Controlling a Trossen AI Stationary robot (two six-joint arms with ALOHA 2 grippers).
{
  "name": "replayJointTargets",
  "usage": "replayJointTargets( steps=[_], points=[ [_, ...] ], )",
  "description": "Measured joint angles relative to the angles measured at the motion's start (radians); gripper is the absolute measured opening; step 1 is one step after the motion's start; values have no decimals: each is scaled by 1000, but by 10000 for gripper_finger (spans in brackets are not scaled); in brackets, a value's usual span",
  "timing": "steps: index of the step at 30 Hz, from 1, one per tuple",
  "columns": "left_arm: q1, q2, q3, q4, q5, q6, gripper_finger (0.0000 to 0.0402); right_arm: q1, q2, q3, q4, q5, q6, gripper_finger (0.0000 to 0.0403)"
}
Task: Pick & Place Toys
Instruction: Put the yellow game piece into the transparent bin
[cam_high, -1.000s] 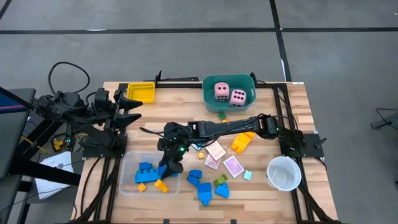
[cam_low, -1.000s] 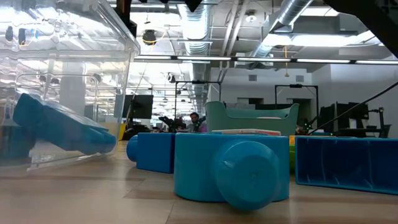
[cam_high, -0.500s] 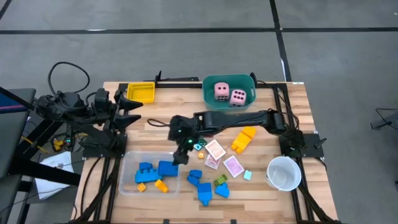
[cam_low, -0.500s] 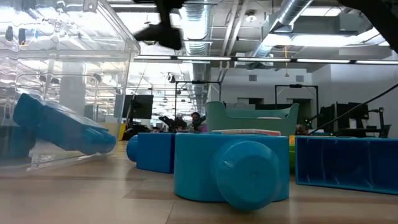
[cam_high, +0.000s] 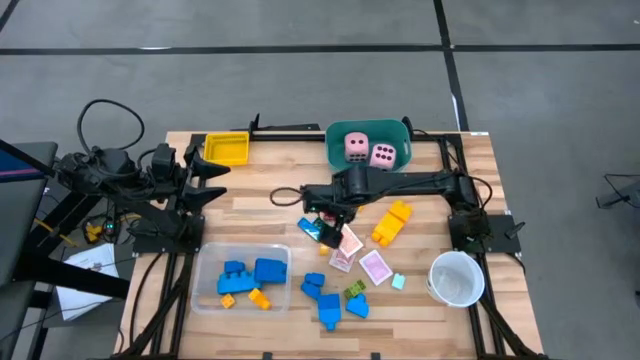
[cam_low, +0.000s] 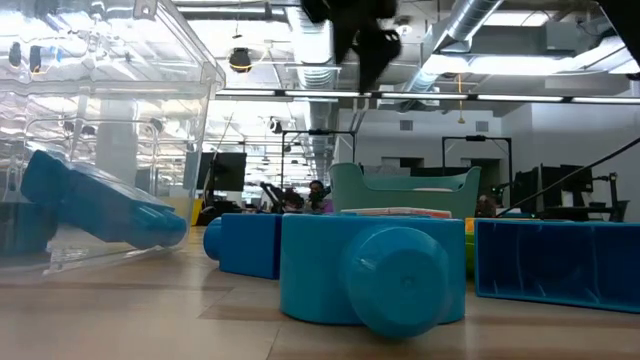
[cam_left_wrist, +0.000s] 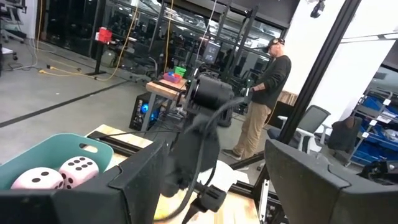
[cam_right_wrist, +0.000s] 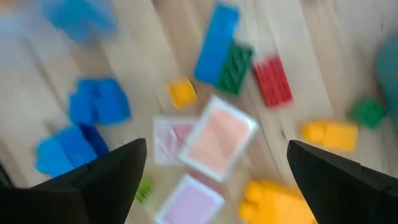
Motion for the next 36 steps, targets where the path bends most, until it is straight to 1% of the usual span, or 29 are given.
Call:
replayJointTargets(
  steps=[4, 8, 11, 14, 16, 18, 20, 23, 26, 29, 32, 36],
  points=[
    [0, 2, 0, -1, 0, 0, 264, 8, -10, -91, -22, 0, -17, 371],
    [0, 2, 0, -1, 0, 0, 264, 33, -65, -251, 30, -6, -32, 362],
    [0, 1, 0, 0, 0, 0, 264, 49, -148, -416, 81, -8, -21, 355],
    [0, 2, 0, 4, 0, -2, 264, 59, -286, -615, 154, -9, 27, 347],
    [0, 7, 0, 12, -1, -2, 264, 62, -396, -759, 217, -28, 84, 343],
    [0, 12, 0, 24, 0, -1, 264, 56, -518, -903, 298, -85, 173, 341],
    [0, 20, 0, 32, -1, -1, 264, 37, -637, -1033, 369, -141, 301, 340],
    [0, 41, 0, 51, -1, -1, 264, 3, -782, -1181, 457, -161, 530, 342],
    [0, 68, 0, 61, -1, 0, 264, -22, -880, -1264, 492, -128, 715, 343],
    [0, 97, 0, 70, -1, 5, 264, -48, -923, -1296, 492, -38, 823, 343],
    [0, 119, 0, 74, -1, 5, 264, -78, -928, -1298, 451, 61, 857, 343],
    [0, 131, 0, 80, -1, 6, 264, -131, -887, -1298, 386, 137, 807, 343]
  ],
)
